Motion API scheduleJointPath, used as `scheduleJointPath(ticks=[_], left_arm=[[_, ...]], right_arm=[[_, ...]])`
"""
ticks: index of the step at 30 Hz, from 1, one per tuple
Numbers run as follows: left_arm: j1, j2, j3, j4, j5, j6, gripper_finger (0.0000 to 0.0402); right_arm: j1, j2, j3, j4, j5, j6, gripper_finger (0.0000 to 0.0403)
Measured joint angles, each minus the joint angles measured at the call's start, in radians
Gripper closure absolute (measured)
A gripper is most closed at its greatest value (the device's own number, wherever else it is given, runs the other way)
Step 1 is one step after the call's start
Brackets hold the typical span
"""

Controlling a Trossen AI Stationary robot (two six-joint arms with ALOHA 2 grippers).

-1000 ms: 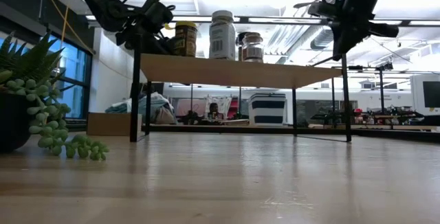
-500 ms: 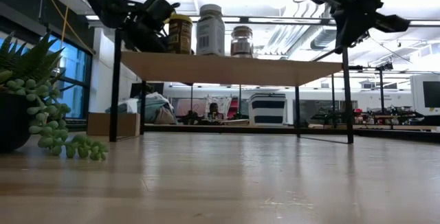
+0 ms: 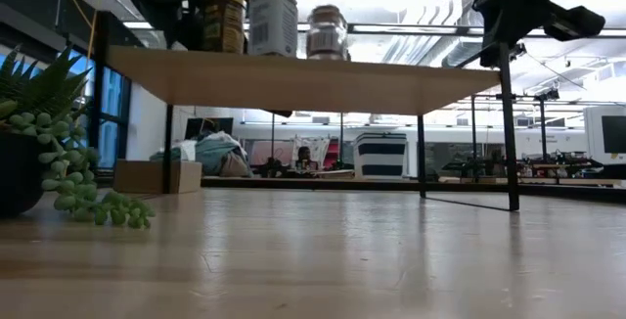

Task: Shelf spices
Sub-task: Move the shelf to the center of the table

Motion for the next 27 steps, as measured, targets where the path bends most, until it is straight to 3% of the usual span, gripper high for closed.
scheduleJointPath(ticks=[5, 8, 14, 16, 20, 23, 27], left_arm=[[-0.043, -0.005, -0.002, 0.019, -0.007, 0.037, 0.0401], [-0.038, -0.03, -0.005, 0.021, -0.071, 0.123, 0.0401], [0.037, -0.142, 0.032, 0.024, -0.204, 0.238, 0.0401], [0.063, -0.196, 0.048, 0.007, -0.218, 0.241, 0.0401], [0.098, -0.338, 0.073, -0.102, -0.227, 0.238, 0.0401], [0.102, -0.444, 0.079, -0.283, -0.234, 0.186, 0.0401], [0.081, -0.558, 0.08, -0.607, -0.245, -0.012, 0.0402]], right_arm=[[0.011, -0.035, 0.001, -0.002, 0.051, 0.02, 0.0403], [-0.025, -0.072, 0.038, -0.051, 0.137, 0.012, 0.0403], [-0.221, -0.115, 0.119, -0.055, 0.27, -0.175, 0.0403], [-0.322, -0.109, 0.121, 0.049, 0.217, -0.308, 0.0403], [-0.497, -0.036, 0.118, 0.285, 0.005, -0.549, 0.0403], [-0.595, 0.053, 0.117, 0.385, -0.146, -0.65, 0.0403], [-0.663, 0.188, 0.116, 0.43, -0.328, -0.73, 0.0403]])
